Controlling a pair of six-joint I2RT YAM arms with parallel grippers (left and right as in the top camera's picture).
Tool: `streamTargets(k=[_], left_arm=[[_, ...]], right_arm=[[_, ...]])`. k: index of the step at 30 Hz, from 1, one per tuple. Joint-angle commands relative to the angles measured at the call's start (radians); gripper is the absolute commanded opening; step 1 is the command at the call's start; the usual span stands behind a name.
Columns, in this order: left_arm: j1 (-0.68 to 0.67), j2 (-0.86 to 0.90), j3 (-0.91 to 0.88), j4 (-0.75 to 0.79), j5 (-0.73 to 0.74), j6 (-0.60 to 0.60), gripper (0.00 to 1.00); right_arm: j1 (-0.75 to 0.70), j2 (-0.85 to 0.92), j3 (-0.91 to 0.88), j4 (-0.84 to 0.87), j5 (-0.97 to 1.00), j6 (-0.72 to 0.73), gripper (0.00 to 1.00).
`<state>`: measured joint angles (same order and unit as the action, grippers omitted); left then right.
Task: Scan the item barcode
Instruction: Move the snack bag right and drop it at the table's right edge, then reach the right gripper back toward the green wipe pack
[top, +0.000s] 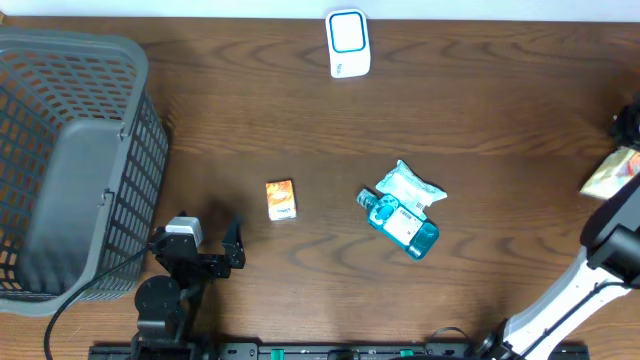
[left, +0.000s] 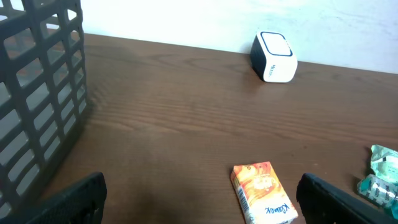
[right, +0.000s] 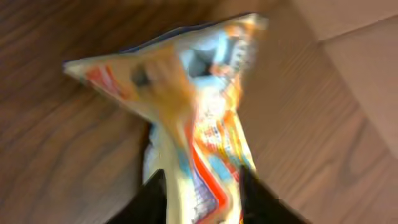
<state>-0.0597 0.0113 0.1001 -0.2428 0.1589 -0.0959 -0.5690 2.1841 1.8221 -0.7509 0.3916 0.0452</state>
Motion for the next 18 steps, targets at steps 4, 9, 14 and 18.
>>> streamTargets(k=[4,9,14,18], left_arm=[[0.002,0.000,-0.014,-0.032,0.013,0.017,0.98],[0.002,0.000,-0.014,-0.032,0.013,0.017,0.98],[0.002,0.000,-0.014,-0.032,0.013,0.017,0.98],[0.002,0.000,-0.014,-0.032,0.013,0.017,0.98]], right_arm=[[0.000,-0.209,0.017,-0.022,-0.204,0.092,0.72],[0.017,-0.380,0.017,-0.074,-0.636,0.183,0.99],[0.060,-0.492,0.017,-0.174,-1.077,0.277,0.99],[0.151,-0.512,0.017,-0.230,-1.287,0.277,0.99]])
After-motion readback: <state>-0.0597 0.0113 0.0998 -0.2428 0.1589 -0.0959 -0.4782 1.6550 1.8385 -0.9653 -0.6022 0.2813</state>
